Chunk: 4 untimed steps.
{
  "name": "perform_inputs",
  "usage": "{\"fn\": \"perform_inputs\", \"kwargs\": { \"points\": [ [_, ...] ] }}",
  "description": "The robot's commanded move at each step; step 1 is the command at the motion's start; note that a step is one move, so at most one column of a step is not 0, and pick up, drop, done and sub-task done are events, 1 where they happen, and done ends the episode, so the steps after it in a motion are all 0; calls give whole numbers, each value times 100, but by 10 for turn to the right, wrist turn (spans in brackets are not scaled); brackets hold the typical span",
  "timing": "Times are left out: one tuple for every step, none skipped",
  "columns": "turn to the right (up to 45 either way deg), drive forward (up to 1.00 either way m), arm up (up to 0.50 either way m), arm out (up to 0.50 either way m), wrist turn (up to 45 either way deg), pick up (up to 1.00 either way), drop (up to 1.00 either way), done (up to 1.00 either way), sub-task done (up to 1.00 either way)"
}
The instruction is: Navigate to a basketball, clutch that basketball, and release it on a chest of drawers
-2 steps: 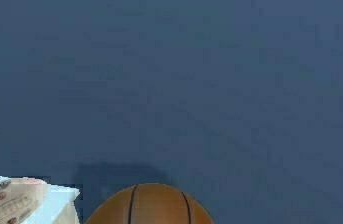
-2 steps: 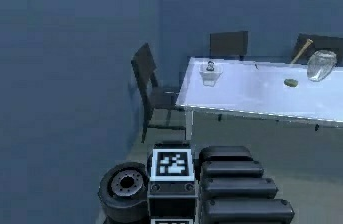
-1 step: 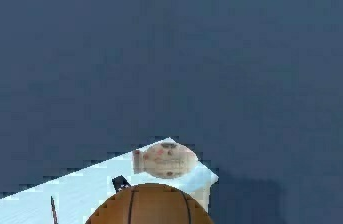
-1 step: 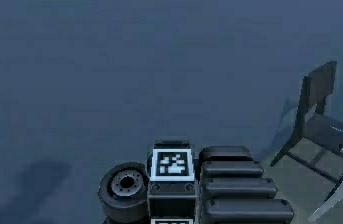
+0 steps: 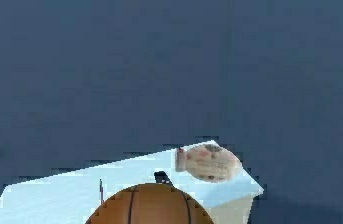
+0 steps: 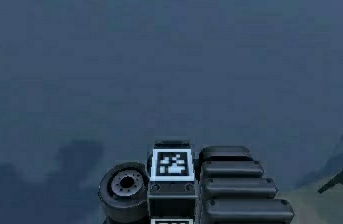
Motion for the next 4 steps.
{"fn": "perform_inputs", "kwargs": {
  "points": [
    [240, 0, 0, 0, 0, 0, 0, 0, 0],
    [0, 30, 0, 0, 0, 0, 0, 0, 0],
    [60, 0, 0, 0, 0, 0, 0, 0, 0],
    [-210, 0, 0, 0, 0, 0, 0, 0, 0]
  ]
}}
